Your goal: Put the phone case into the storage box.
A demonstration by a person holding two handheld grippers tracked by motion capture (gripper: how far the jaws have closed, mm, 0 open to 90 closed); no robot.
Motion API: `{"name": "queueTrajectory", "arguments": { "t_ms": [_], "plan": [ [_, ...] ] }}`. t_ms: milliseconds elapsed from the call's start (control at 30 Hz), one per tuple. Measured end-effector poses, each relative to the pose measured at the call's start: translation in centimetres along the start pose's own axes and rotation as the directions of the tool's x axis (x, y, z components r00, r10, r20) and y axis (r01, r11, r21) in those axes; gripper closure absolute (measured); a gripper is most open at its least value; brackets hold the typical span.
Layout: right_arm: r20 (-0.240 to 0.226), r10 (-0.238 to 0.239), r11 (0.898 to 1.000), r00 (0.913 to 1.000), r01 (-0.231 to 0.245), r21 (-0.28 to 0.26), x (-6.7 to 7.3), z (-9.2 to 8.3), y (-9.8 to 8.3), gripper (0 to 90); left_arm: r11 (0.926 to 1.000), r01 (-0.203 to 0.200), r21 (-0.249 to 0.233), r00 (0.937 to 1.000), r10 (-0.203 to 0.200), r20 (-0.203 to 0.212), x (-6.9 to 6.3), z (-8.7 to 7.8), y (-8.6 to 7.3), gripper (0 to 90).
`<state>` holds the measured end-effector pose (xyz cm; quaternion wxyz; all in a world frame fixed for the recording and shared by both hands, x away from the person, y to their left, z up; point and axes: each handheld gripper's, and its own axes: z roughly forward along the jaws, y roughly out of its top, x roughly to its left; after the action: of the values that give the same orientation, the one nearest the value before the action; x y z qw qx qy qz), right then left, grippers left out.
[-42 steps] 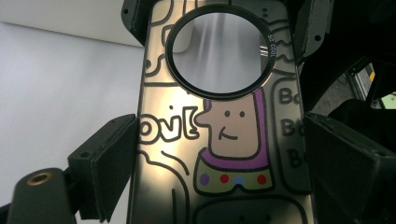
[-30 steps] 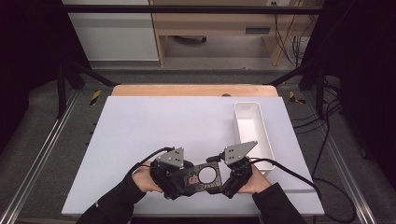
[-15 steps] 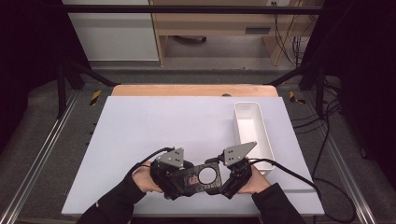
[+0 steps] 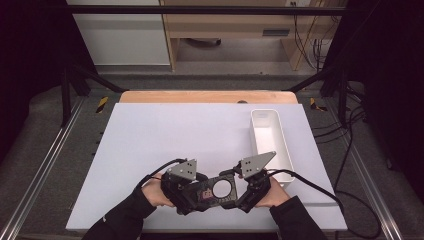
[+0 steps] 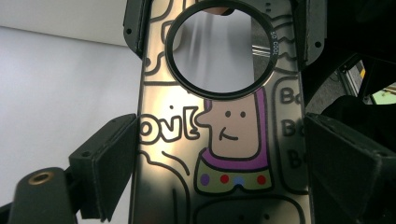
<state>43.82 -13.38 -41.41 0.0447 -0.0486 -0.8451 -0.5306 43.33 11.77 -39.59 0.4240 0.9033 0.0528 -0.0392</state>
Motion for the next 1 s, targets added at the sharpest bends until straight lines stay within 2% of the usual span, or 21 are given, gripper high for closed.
{"name": "queueTrajectory", "arguments": {
  "t_ms": [800, 1000],
  "plan": [
    [-0.016, 0.007, 1.000, 0.9999, -0.007, 0.012, 0.12, -0.05, 0.07, 11.8, 0.9998, -0.009, 0.015, 0.9998, 0.009, 0.018, 0.04, 0.39, -0.19, 11.1],
    [-0.011, 0.013, 1.000, 0.9999, -0.013, 0.011, 0.14, -0.22, 0.17, 12.0, 0.9996, -0.014, 0.023, 0.9999, 0.014, 0.003, 0.00, 0.28, -0.17, 8.3]
  ]
}}
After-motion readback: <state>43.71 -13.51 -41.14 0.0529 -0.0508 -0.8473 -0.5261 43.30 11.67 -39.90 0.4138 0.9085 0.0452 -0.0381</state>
